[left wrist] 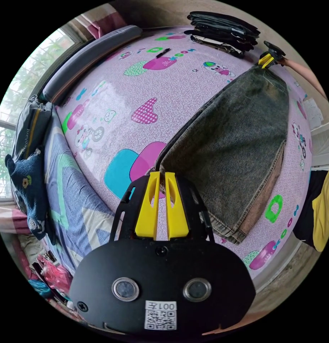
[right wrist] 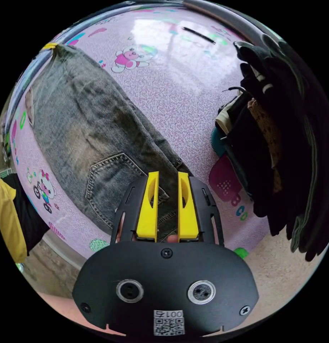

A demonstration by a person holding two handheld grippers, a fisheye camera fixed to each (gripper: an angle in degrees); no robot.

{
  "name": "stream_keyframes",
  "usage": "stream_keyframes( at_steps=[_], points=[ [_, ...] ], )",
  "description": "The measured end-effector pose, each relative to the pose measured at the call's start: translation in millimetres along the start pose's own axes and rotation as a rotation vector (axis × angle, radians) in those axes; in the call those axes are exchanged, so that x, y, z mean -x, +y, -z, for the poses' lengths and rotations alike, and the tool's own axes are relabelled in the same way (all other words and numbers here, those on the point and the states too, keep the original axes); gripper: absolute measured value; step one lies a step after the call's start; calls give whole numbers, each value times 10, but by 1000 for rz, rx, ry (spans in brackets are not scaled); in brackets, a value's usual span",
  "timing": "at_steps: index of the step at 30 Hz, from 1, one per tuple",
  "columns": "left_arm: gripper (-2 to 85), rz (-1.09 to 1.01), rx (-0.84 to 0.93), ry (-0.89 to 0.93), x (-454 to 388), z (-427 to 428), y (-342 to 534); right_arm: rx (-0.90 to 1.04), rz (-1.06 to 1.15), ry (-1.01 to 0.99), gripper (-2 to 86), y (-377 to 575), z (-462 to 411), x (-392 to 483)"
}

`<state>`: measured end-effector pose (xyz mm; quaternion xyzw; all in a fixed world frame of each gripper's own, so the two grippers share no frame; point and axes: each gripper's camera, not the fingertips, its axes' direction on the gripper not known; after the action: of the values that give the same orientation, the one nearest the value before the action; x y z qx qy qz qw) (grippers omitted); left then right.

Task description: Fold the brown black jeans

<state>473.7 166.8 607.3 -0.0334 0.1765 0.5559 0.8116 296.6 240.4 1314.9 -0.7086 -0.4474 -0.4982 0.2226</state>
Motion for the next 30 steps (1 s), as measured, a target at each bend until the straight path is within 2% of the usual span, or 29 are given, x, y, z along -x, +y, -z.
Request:
stream_keyframes(
  at_steps=[5,9,10,15,21,27,30],
  points=[
    [-10,33,18,-28,-57,62,10,69,74,-16,67,-165,-228,-84],
    [-10,73,30,-58,-103,134,11,81,91,-74,28,-246,-390,-138],
    [-10,81,29,-66,-116,154,14,85,91,-28,16,-234,-406,-107],
    [-10,133,-35,-156,-354,527,174,4,137,8,3,107,-191,135],
    [-11,194,-77,-193,-418,887,385,-197,19,87,0,435,85,56],
    [-10,261,19,-169,-170,355,215,-118,-114,-3,1,-65,-850,-323],
    [-10,242,59,-205,-155,87,37,-135,-196,-24,3,-94,-1022,-448]
  ],
)
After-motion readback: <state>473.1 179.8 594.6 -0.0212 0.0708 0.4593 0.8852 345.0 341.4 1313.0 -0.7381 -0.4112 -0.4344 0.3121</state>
